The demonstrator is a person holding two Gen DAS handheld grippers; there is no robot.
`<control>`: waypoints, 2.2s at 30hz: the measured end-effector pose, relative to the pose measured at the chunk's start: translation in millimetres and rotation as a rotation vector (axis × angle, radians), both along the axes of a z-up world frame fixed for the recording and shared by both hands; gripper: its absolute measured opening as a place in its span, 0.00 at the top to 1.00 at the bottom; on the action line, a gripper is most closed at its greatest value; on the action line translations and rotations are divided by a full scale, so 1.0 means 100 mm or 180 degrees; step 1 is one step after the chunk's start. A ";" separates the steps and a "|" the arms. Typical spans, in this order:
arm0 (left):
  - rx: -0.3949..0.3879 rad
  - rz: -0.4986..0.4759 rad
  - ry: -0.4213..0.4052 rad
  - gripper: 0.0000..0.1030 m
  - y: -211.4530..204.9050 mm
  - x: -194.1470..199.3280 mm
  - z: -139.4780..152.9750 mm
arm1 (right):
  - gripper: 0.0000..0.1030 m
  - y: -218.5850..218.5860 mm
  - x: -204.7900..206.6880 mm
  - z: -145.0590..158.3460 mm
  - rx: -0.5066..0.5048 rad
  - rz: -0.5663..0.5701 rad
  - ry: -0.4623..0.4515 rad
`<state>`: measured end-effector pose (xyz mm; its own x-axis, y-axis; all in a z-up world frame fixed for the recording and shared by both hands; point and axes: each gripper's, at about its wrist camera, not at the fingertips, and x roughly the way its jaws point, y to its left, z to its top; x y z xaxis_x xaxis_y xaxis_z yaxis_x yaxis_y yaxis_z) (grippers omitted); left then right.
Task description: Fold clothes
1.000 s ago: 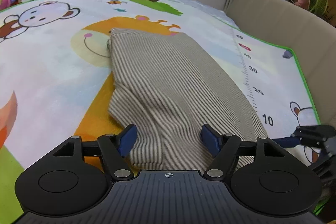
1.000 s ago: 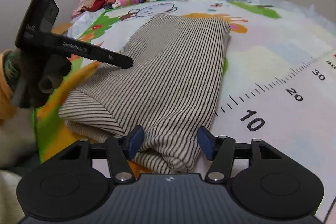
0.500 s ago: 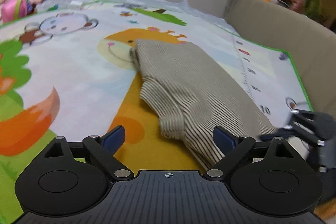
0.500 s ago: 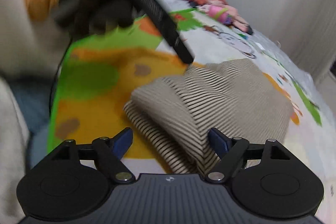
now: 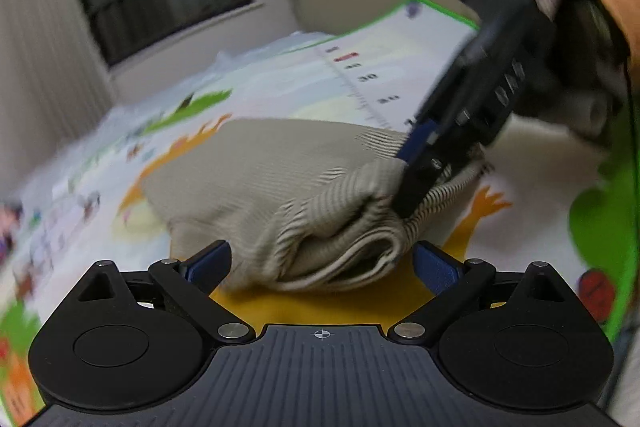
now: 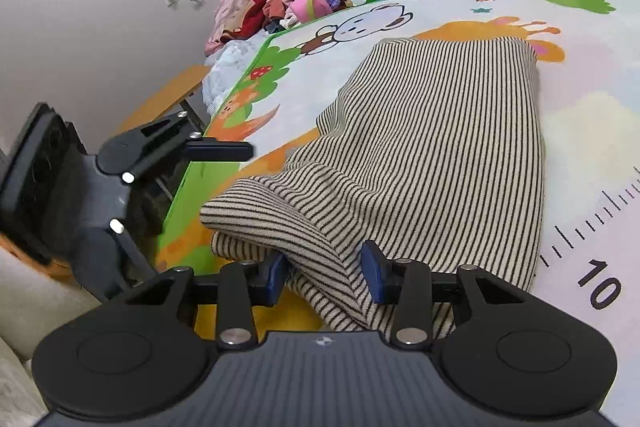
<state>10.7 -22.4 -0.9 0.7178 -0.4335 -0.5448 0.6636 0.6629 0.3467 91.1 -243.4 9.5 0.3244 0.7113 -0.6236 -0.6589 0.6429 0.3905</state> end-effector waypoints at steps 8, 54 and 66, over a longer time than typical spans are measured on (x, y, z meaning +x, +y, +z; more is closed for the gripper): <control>-0.0412 0.0247 0.0271 0.02 0.03 0.28 0.04 | 0.32 0.15 -0.76 0.26 -0.1000 0.0349 -0.1621; -0.1846 0.1353 0.0961 0.04 1.35 0.96 0.22 | 0.24 0.37 1.17 0.29 -0.0759 0.0329 -0.0485; -0.2140 0.0705 0.1226 0.04 0.48 1.20 0.15 | 0.18 -0.30 0.82 0.18 -0.0547 -0.0576 -0.0385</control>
